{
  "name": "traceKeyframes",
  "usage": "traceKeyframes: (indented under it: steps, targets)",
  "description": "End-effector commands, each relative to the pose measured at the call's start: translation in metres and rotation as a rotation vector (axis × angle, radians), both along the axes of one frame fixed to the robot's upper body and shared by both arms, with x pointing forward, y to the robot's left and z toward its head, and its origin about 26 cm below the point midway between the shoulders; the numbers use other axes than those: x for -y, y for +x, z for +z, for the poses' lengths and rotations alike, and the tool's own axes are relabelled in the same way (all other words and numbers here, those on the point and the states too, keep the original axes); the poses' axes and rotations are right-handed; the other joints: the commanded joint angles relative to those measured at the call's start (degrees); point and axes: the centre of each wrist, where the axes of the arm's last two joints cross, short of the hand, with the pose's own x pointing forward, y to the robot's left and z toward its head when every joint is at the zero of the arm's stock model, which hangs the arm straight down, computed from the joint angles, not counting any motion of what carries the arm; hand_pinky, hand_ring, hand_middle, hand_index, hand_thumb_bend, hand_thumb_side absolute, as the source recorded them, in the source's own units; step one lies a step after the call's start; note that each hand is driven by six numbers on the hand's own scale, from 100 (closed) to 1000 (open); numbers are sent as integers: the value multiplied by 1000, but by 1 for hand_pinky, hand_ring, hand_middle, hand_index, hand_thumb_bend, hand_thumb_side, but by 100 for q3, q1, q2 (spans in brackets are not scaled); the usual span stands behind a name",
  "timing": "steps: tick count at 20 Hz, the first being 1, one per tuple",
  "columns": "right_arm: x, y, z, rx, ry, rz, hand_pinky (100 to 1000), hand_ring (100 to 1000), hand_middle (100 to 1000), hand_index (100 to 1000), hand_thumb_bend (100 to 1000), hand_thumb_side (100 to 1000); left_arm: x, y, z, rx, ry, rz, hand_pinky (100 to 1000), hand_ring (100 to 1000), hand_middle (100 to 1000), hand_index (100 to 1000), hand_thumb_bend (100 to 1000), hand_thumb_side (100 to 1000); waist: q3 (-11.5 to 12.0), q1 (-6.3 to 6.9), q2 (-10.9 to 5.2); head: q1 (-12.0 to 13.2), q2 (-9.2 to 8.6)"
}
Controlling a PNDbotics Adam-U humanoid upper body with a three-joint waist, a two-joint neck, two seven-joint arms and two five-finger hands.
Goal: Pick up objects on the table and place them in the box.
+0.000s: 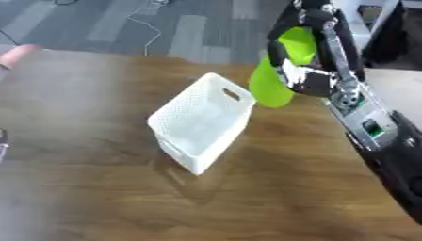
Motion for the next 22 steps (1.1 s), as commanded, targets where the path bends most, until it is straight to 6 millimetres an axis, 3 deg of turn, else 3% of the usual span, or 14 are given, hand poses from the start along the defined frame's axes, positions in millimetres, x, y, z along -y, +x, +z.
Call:
traceKeyframes:
  steps: [1,12,16,22]
  targets:
    - [-6,5,10,34,-11,12,100,100,100,100,257,526,-2,0,14,96,-22,-30,617,626,720,729,747,1000,37,17,-61,-70,-6]
    - [-26,18,16,67,-36,37,100,100,100,100,256,521,2,4,27,151,-59,-55,622,628,721,728,764,1000,224,-9,-39,-124,-6]
    - [-25,23,17,78,-58,23,100,100,100,100,253,498,4,6,32,166,-74,-66,623,628,721,728,769,1000,300,-25,-17,-137,-6]
    - [-21,35,13,87,-88,-21,100,100,100,100,248,535,9,9,40,182,-101,-85,623,629,721,728,782,1000,457,-56,53,-210,-6]
